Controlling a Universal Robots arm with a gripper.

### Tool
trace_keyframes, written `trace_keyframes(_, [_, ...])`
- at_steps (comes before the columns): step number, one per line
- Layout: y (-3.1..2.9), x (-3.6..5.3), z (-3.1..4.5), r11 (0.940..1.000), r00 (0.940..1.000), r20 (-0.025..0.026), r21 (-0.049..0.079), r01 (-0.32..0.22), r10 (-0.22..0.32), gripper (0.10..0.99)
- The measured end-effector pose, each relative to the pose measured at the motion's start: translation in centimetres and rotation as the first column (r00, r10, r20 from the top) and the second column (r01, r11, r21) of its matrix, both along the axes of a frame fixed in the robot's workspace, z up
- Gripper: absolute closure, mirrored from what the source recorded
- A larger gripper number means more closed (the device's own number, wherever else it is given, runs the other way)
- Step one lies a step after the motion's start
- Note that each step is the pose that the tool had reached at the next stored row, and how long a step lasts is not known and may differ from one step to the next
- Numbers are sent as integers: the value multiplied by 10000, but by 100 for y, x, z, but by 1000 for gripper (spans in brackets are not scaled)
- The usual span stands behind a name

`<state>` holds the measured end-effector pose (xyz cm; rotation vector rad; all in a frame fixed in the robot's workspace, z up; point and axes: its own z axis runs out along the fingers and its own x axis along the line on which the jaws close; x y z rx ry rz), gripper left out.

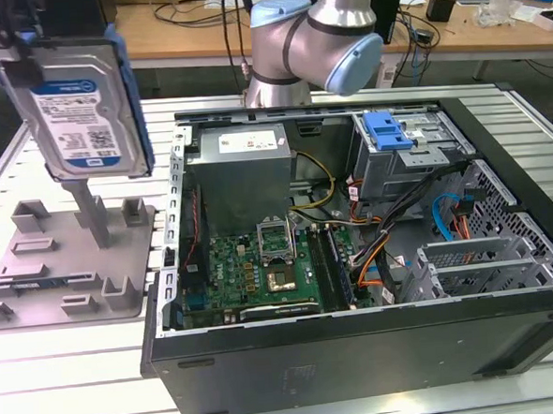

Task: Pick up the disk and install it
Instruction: 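Pick up the disk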

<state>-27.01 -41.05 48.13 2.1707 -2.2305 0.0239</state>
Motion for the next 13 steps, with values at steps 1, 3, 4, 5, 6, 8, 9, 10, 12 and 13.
trace_keyframes(1, [-14,53,0,10000,10000,-2,0,1,-1,722])
trace_keyframes(3, [-45,171,0,10000,10000,-6,1,0,0,722])
trace_keyframes(4, [-59,229,0,10000,10000,-8,1,1,-1,722])
trace_keyframes(5, [-72,277,0,10000,10000,-9,0,2,-2,722])
trace_keyframes(6, [-84,325,0,10000,10000,-11,0,0,0,722])
trace_keyframes(8, [-118,458,0,10000,10000,-12,0,2,-2,722])
trace_keyframes(9, [-134,518,0,10000,10000,-14,0,-1,1,722])
trace_keyframes(10, [-146,564,0,10000,10000,-15,0,0,0,722])
trace_keyframes(12, [-184,714,0,10000,10000,-17,1,1,-1,722])
trace_keyframes(13, [-198,765,0,10000,10000,-18,0,2,-2,722])
